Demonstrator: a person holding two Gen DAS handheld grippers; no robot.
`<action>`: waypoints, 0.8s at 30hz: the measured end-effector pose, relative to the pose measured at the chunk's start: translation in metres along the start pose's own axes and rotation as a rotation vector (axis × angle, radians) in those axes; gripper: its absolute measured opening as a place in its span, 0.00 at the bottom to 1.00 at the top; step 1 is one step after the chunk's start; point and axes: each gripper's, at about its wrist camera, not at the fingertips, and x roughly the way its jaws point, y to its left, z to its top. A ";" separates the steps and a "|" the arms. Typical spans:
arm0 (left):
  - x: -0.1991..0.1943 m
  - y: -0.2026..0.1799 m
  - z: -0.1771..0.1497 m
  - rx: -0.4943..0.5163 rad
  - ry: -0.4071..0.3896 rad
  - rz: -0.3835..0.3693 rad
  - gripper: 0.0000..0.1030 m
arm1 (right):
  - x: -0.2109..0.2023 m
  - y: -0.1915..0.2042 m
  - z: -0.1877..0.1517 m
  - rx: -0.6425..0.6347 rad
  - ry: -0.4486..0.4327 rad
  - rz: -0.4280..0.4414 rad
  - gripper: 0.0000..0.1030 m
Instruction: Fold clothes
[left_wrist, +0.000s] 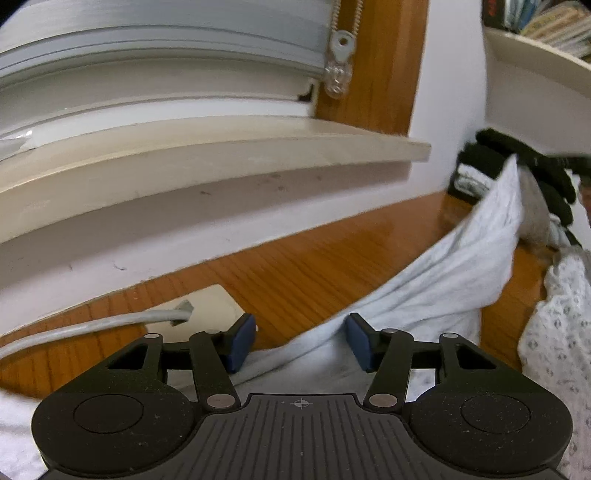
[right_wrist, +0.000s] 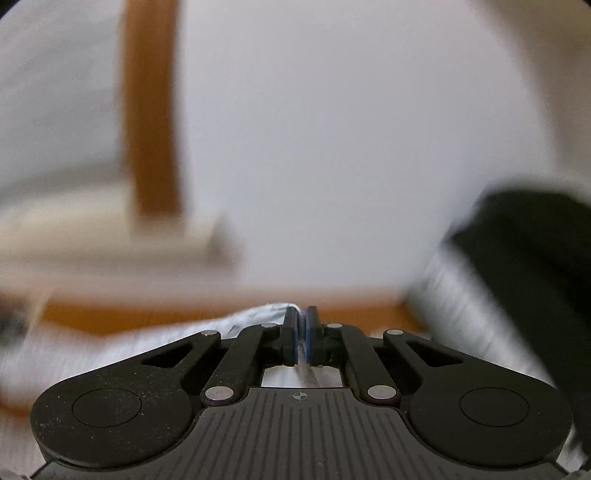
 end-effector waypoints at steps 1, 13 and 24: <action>0.000 0.002 0.000 -0.010 -0.005 0.001 0.54 | 0.002 0.003 0.007 0.024 -0.048 -0.017 0.16; 0.003 -0.008 0.000 0.055 0.033 -0.050 0.53 | 0.015 0.015 -0.040 -0.068 0.153 0.000 0.60; 0.005 -0.018 -0.002 0.119 0.053 -0.038 0.16 | 0.025 0.013 -0.087 -0.178 0.354 0.045 0.57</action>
